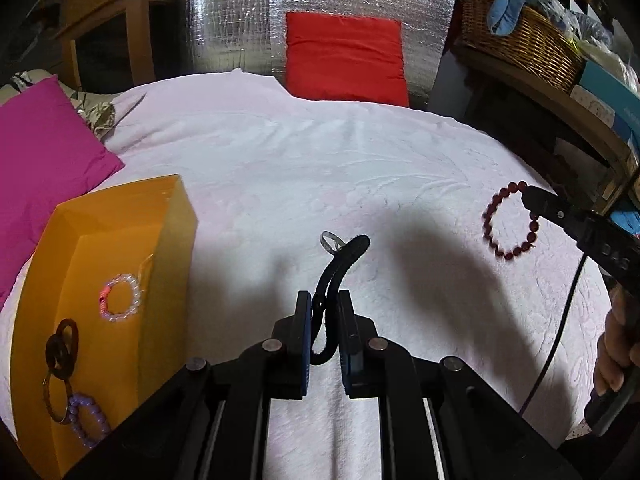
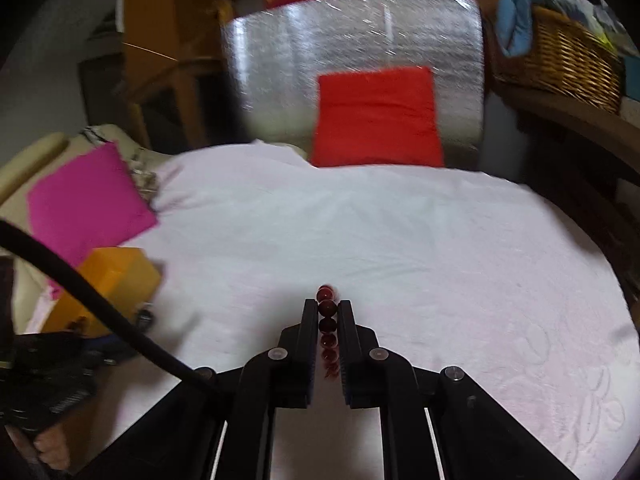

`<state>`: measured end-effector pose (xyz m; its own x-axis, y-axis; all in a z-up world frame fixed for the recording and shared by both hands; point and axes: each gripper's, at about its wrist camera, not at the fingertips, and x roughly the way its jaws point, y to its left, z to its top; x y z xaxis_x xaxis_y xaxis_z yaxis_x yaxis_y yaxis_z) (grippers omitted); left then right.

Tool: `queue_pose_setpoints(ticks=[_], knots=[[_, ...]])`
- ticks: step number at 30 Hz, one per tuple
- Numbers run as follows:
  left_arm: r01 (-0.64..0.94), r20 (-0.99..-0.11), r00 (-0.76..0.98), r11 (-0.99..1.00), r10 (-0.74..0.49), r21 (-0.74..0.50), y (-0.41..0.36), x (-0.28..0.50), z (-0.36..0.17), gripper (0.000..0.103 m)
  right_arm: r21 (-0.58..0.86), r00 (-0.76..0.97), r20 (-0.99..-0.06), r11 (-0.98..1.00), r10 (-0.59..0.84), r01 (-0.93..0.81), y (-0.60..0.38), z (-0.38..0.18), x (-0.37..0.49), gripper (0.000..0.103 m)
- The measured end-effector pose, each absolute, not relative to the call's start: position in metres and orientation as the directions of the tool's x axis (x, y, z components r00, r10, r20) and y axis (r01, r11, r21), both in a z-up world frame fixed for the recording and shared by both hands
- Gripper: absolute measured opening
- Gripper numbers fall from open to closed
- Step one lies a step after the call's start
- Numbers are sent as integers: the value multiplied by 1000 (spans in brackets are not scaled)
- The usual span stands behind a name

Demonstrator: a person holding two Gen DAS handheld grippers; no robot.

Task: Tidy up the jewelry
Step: 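Lift the hair tie and red bracelet and carry both over the orange box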

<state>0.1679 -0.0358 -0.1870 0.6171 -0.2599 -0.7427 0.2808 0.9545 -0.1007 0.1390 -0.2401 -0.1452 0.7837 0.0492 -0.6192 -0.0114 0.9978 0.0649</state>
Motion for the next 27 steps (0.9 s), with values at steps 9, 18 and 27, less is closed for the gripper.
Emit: queue_pose_setpoints(ticks=[9,18,27], knots=[[216,-701,684,974,-201,-69,7,149,-171,13,108,795,-581,984,176,-139,-179,-138,133,10],[106,-657,747,994,-104,-36,61,124,-160,13,151,773,-563,956,292,-251,-111,-134,122,10],[-30,-649,761,1000,17,-8,115,106,-164,13,162,728,-567,918,386,-361,-46,-146,116,10]])
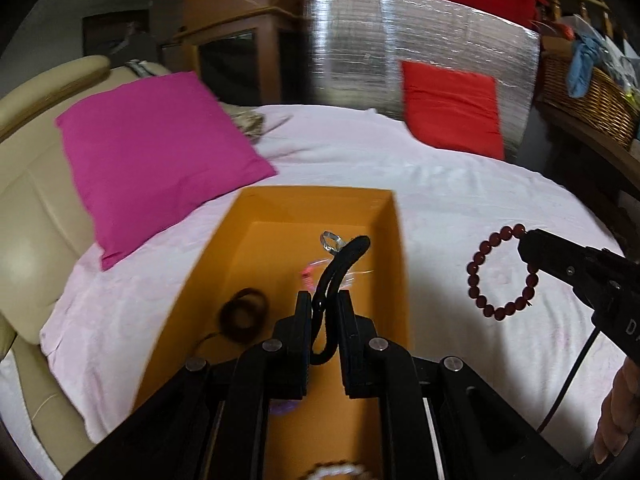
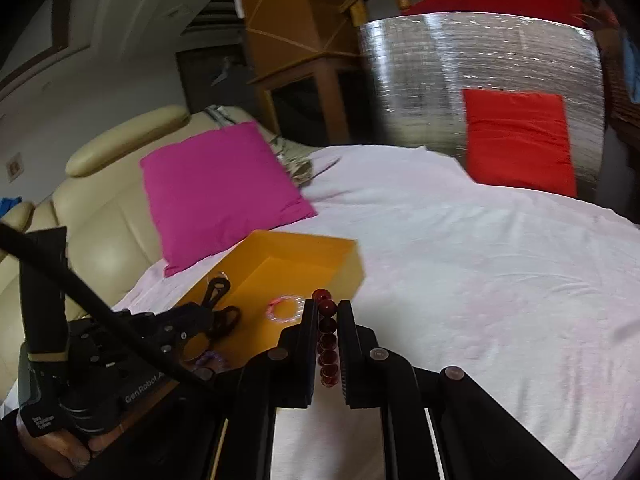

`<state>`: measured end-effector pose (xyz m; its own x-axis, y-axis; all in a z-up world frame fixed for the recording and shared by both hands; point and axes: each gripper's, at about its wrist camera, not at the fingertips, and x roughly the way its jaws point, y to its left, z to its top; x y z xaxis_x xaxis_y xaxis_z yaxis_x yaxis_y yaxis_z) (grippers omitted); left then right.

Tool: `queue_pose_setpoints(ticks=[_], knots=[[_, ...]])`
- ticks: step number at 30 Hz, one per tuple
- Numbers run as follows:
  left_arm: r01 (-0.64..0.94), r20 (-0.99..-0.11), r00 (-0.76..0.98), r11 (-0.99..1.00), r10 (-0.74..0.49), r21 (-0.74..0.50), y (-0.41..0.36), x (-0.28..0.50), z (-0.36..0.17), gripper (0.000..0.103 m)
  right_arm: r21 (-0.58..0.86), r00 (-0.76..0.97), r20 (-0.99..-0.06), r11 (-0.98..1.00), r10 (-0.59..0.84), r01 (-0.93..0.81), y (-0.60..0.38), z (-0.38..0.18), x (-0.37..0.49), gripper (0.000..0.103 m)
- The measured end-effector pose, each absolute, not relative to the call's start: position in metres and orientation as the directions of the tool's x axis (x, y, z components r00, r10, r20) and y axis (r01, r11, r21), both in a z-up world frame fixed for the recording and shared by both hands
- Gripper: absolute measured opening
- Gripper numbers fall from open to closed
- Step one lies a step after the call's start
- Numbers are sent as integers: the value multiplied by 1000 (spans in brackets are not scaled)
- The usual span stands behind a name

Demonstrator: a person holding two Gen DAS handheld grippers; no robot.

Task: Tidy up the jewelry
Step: 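Lift the hair tie and red bracelet and carry both over the orange box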

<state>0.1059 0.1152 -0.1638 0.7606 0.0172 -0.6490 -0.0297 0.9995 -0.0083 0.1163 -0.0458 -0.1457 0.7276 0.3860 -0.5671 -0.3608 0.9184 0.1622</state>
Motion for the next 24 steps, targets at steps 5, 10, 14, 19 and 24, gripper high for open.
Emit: queue_pose_setpoints(ticks=[5,10,14,19,24], knots=[[-111,-641,761,994,99,22,144,95,-167,13,153,706,-575,902,413,-404,-24,-153,113,10],[-167,-642,752,985,151,36,163,88,-171,13,144,691,-581,890,431,-433,-9,-160,107,10],[-196,-645,744,980,177,42,172,86,-174,13,146,681,-586,883,440,-445,-5,-162,106,10],[-209,-650,735,976,195,56,174,84,-178,13,147,666,-593,874,453,-463,1,-166,104,10],[-214,-657,725,974,206,70,176,83,-182,13,144,652,-598,863,466,-484,10,-169,101,10]])
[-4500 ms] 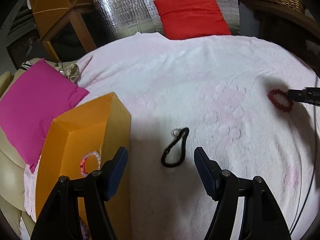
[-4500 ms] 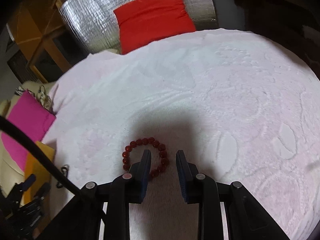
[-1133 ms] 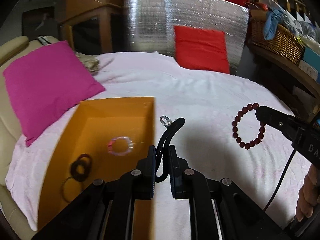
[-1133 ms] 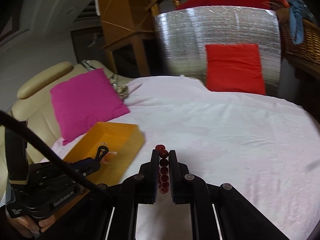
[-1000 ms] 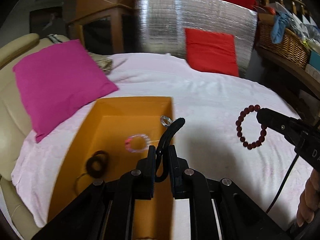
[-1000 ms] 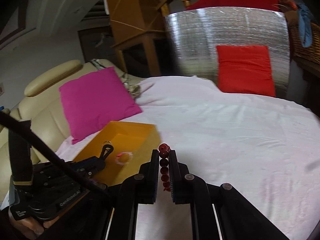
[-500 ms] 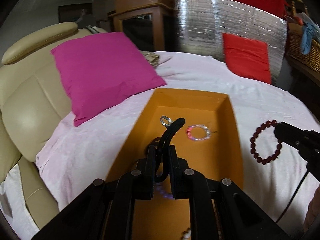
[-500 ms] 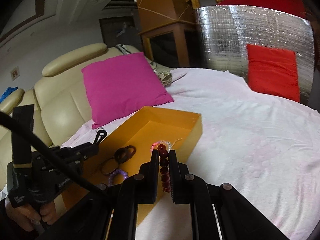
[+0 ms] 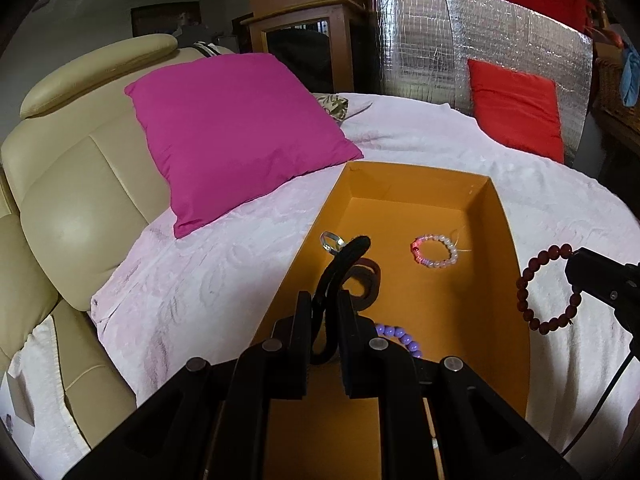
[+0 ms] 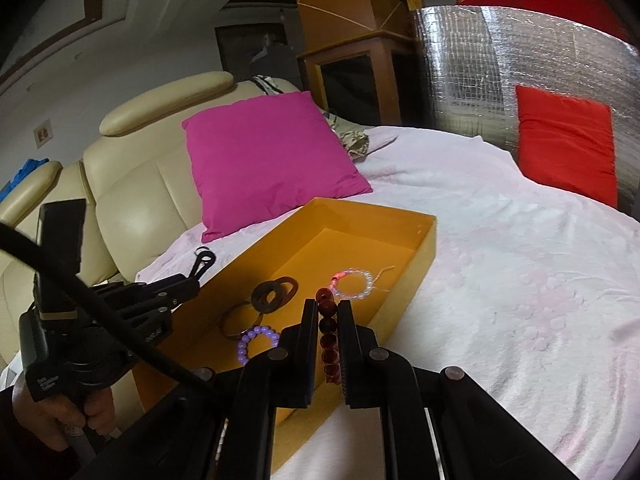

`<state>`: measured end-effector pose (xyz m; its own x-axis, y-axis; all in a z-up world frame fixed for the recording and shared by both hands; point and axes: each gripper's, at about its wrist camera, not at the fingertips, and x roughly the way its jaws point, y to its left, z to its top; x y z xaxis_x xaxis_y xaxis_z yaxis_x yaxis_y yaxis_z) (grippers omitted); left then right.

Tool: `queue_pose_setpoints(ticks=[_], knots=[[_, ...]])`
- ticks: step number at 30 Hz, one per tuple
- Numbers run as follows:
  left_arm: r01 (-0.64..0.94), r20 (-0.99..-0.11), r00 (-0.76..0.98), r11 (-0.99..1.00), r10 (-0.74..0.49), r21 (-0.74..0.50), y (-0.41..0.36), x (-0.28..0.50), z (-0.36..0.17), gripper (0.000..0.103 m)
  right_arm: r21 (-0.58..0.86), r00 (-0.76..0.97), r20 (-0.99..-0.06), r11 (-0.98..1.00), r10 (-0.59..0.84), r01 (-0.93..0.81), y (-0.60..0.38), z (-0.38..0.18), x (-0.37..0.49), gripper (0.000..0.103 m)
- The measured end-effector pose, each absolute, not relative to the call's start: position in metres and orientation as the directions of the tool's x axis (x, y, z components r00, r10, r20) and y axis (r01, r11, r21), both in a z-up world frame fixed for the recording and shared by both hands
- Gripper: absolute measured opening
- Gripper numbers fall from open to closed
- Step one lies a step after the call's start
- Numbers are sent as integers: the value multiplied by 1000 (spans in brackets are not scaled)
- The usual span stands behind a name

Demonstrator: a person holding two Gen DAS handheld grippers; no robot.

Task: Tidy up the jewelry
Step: 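Lift the hair tie and red bracelet and carry both over the orange box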

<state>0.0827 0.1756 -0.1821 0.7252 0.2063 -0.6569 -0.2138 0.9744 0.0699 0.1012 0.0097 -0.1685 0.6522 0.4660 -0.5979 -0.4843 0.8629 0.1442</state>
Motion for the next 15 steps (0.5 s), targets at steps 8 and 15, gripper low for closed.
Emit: queue_pose_setpoints(ticks=[8,15], knots=[[-212,-671,709,973,216,89,176,81,-188,13,139,622,-611,840,490,-525,27,-177,94,10],[-207,-681,698,973,221,103,176,81,-192,13,131,602,-626,828,495,-545,39,-185,91,10]])
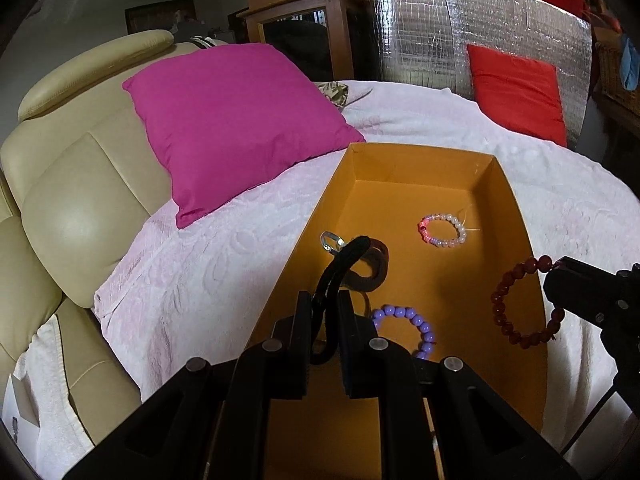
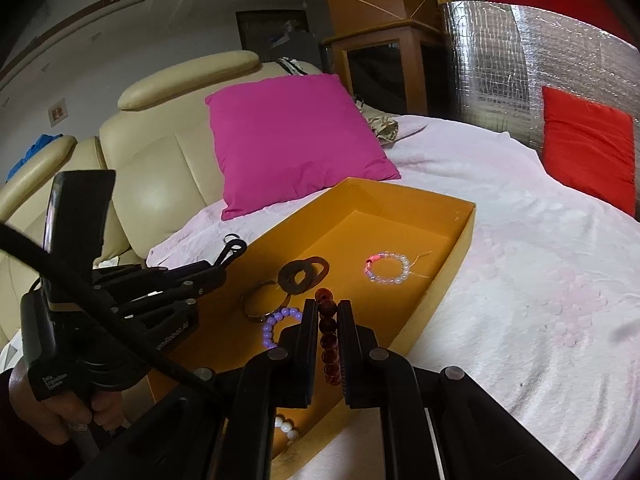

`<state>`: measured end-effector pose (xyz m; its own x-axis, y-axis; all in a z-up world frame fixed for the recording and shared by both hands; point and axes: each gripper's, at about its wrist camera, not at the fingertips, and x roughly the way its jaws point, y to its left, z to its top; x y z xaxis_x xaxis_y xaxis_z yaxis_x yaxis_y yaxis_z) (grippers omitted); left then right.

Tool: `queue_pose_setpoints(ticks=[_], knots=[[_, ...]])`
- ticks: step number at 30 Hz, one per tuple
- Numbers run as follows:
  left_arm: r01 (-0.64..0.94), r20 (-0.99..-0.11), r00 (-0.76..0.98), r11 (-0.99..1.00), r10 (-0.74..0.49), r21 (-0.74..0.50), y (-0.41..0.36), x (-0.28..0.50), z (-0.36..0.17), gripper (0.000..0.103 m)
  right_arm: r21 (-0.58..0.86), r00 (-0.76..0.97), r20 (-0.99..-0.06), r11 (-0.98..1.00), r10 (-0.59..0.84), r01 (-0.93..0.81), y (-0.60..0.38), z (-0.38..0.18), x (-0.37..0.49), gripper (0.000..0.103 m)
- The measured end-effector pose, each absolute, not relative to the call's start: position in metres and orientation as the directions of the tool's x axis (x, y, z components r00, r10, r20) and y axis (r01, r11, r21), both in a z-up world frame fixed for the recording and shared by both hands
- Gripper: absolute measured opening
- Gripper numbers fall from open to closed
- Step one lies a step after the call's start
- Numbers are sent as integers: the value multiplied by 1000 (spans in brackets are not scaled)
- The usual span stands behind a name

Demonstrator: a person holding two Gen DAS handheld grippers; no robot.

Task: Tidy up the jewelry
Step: 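Lift the hair tie and red bracelet and carry both over the orange box, then lower the hair tie and red bracelet into the box and open both tools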

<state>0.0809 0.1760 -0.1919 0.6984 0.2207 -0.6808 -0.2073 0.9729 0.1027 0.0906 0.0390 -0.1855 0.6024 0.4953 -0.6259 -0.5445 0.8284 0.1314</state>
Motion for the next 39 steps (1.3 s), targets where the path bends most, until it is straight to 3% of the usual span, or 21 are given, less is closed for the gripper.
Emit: queue_pose_setpoints(ticks=[39], knots=[[-185,-763,604,971,232,148,176,94,-223,13,144,568,-672,836,475,-529,49,-208,102,10]])
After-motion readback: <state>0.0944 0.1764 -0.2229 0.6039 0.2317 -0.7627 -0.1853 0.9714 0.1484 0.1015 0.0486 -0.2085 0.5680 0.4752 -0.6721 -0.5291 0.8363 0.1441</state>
